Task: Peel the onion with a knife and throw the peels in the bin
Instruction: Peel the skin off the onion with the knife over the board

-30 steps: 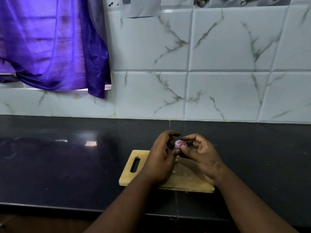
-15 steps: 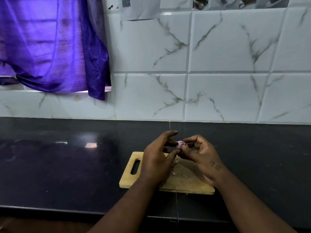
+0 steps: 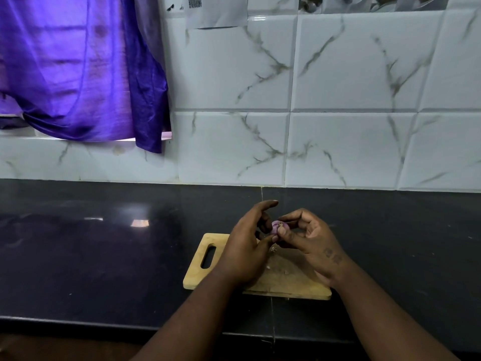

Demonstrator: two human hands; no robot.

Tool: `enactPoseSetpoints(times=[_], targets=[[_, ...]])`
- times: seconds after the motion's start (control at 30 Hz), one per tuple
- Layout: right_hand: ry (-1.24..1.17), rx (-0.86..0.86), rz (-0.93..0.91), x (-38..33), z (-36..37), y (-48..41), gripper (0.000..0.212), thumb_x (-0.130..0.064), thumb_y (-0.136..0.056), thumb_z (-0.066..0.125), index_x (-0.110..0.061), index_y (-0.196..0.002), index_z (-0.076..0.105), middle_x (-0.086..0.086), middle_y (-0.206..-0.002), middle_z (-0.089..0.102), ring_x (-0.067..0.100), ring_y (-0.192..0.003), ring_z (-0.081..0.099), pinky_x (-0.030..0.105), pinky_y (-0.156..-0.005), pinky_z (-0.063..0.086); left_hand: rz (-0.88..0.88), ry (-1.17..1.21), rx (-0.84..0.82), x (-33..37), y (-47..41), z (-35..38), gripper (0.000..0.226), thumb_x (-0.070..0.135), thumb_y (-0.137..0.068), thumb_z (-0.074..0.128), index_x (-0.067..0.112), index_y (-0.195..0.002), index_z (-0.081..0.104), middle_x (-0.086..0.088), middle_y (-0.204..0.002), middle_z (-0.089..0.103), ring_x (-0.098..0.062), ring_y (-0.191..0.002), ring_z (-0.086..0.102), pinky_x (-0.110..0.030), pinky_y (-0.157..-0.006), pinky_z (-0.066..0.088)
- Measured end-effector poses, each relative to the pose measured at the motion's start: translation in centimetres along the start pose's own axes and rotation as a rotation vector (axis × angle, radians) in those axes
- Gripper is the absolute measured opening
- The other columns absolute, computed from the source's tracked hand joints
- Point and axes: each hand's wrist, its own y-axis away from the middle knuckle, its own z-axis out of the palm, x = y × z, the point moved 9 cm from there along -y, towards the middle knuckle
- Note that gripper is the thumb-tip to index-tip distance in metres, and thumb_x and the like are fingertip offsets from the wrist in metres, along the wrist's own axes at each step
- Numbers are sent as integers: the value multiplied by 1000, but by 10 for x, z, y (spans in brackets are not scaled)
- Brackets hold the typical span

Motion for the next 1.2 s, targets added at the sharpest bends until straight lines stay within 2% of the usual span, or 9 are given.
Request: enactPoseSetpoints(times=[0.2, 0.33, 0.47, 0.6, 0.77, 0.9, 0.97, 1.07, 1.2], targets=[[8, -5, 4, 2, 0, -1, 16, -7, -90, 75, -5, -106, 70, 17, -103, 77, 27, -89, 76, 37, -77, 63, -16, 8, -48, -4, 0, 5, 73, 8, -98, 67, 43, -156, 38, 10, -106, 58, -13, -107, 60, -29, -96, 54], [-10, 5, 4, 2, 0, -2, 16, -8, -91, 74, -2, -105, 69, 16, -101, 78, 26, -86, 76, 36, -75, 62, -17, 107, -13, 2, 1, 1, 76, 0, -98, 66, 37, -158, 37, 4, -99, 58, -11, -95, 61, -15, -85, 52], [-30, 13, 0, 0, 0, -1, 20, -7, -91, 73, 4, -107, 66, 15, -101, 79, 22, -83, 76, 31, -70, 62, -18, 139, 42, 6, 1, -5, 81, -3, -94, 70, 37, -157, 39, 5, -100, 59, -2, -87, 60, -14, -79, 52], [-31, 13, -2, -1, -1, -1, 21, -7, -89, 75, 2, -106, 68, 9, -95, 80, 21, -83, 76, 29, -70, 61, -11, 99, 56, 7, 0, -8, 81, -4, -92, 72, 39, -154, 43, 9, -96, 61, -3, -86, 62, -16, -78, 54], [-39, -1, 5, -2, -1, 0, 22, -6, -89, 74, 4, -107, 68, 9, -93, 80, 18, -79, 76, 27, -68, 61, -14, 78, 25, 4, 0, -3, 71, 1, -97, 68, 37, -154, 44, 6, -98, 62, -15, -95, 62, -13, -83, 50], [-72, -13, 46, 0, 1, 0, 25, -14, -85, 76, -1, -106, 70, 11, -92, 79, 19, -81, 76, 30, -70, 61, -4, -2, -4, 1, 1, 2, 69, 2, -99, 64, 42, -152, 45, 7, -111, 63, -12, -109, 63, -24, -96, 54], [-85, -17, 55, 0, 2, 0, 28, -17, -83, 76, -2, -106, 70, 11, -90, 78, 19, -81, 75, 32, -70, 62, 19, -35, 9, 4, 2, 2, 69, -1, -97, 63, 41, -150, 48, 8, -117, 61, -7, -113, 60, -22, -98, 54], [-107, -22, 65, -1, 4, 1, 29, -19, -82, 74, -2, -105, 69, 10, -87, 77, 19, -79, 74, 35, -71, 63, 76, -105, 30, 11, 4, 0, 67, -4, -96, 62, 37, -148, 50, 19, -118, 56, 2, -116, 54, -10, -96, 47], [-146, -25, 75, 0, 6, 0, 26, -18, -84, 73, -2, -104, 68, 9, -85, 77, 17, -77, 74, 34, -70, 64, 140, -169, 47, 19, 5, -1, 62, -3, -96, 63, 35, -145, 53, 35, -116, 49, 6, -117, 51, -7, -95, 45]])
